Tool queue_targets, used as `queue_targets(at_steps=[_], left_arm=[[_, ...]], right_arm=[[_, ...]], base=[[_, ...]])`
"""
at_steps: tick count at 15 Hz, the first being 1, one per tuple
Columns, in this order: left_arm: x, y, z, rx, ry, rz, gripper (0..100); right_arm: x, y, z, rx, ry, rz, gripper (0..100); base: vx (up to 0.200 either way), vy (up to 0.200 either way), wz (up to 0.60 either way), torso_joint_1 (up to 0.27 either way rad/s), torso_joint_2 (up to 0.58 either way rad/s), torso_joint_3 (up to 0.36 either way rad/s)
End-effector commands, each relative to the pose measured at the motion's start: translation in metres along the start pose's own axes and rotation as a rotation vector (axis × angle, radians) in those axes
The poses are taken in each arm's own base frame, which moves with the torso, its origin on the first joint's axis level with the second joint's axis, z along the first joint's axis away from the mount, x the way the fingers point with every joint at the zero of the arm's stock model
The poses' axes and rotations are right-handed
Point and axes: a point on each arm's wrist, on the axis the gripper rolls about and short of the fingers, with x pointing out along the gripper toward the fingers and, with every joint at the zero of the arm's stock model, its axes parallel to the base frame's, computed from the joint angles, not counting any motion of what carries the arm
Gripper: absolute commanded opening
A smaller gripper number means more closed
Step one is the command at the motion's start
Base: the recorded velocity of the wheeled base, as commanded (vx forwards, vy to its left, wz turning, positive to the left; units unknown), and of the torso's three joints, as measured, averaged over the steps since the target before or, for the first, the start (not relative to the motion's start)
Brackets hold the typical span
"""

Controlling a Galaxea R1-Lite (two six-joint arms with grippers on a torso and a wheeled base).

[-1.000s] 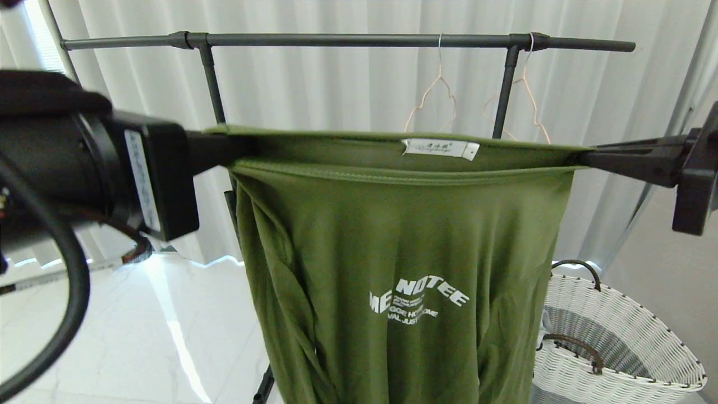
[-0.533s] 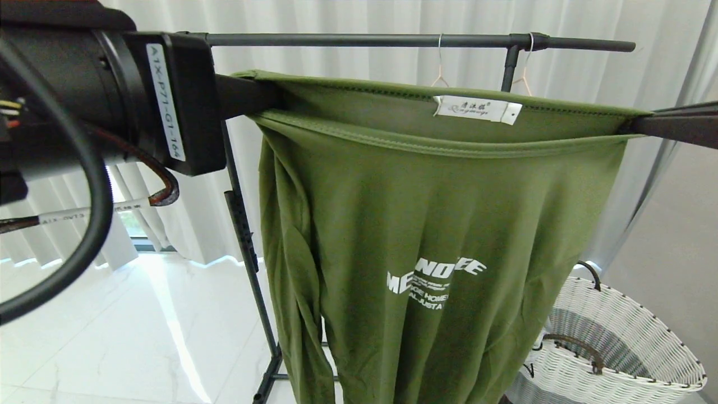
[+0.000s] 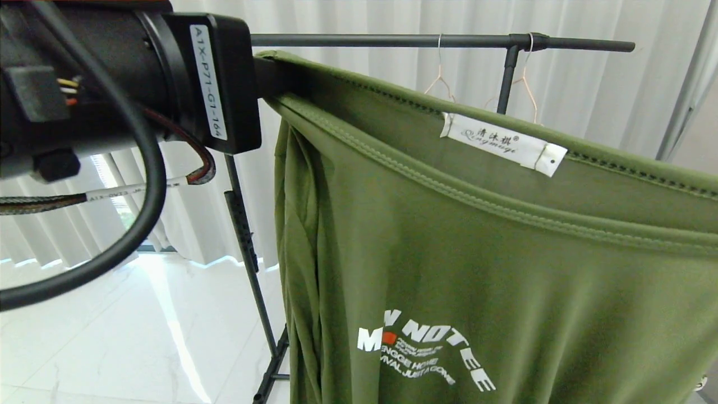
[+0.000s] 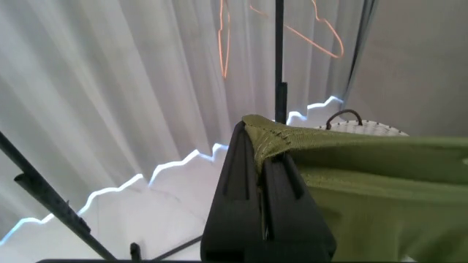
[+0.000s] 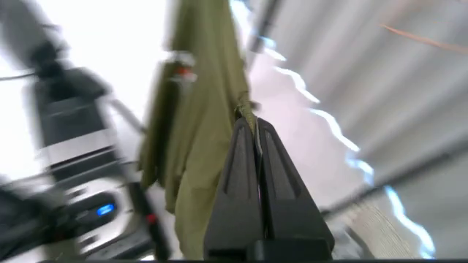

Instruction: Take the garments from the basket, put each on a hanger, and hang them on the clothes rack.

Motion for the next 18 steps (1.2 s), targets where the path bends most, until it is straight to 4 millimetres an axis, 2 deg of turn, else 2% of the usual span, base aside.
queue_targets(at_steps=[1, 5, 7, 9, 11, 14, 16, 18], left_arm=[[0.005, -0.002, -0.003, 0.005, 0.015, -0.002, 0], [0.001, -0.001, -0.002, -0.024, 0.015, -0.006, 0], [-0.009, 0.0, -0.003, -0.066, 0.044, -0.018, 0], [-0.026, -0.003, -0.004, -0.164, 0.083, -0.067, 0], [-0.053, -0.003, -0.009, -0.26, 0.156, -0.128, 0], [-0.099, 0.0, -0.02, -0.277, 0.273, -0.27, 0], [-0.122, -0.002, -0.022, -0.316, 0.291, -0.418, 0], [-0.138, -0.006, -0.021, -0.368, 0.307, -0.562, 0]], right_arm=[[0.01, 0.007, 0.001, -0.021, 0.011, 0.115, 0], [0.013, 0.007, 0.001, -0.022, 0.023, 0.098, 0], [0.016, 0.002, 0.0, -0.018, 0.064, -0.049, 0], [0.021, -0.006, -0.001, -0.005, 0.111, -0.227, 0], [0.037, -0.017, 0.006, 0.047, 0.068, -0.291, 0], [0.069, -0.03, 0.019, 0.041, -0.056, -0.318, 0], [0.092, -0.033, 0.019, 0.026, -0.117, -0.306, 0], [0.106, -0.034, 0.024, 0.015, -0.192, -0.296, 0]], base=[[0.0, 0.0, 0.0, 0.0, 0.0, 0.0], [0.0, 0.0, 0.0, 0.0, 0.0, 0.0], [0.0, 0.0, 0.0, 0.0, 0.0, 0.0], [0.0, 0.0, 0.0, 0.0, 0.0, 0.0], [0.0, 0.0, 0.0, 0.0, 0.0, 0.0], [0.0, 0.0, 0.0, 0.0, 0.0, 0.0], [0.0, 0.0, 0.0, 0.0, 0.0, 0.0], [0.0, 0.0, 0.0, 0.0, 0.0, 0.0]])
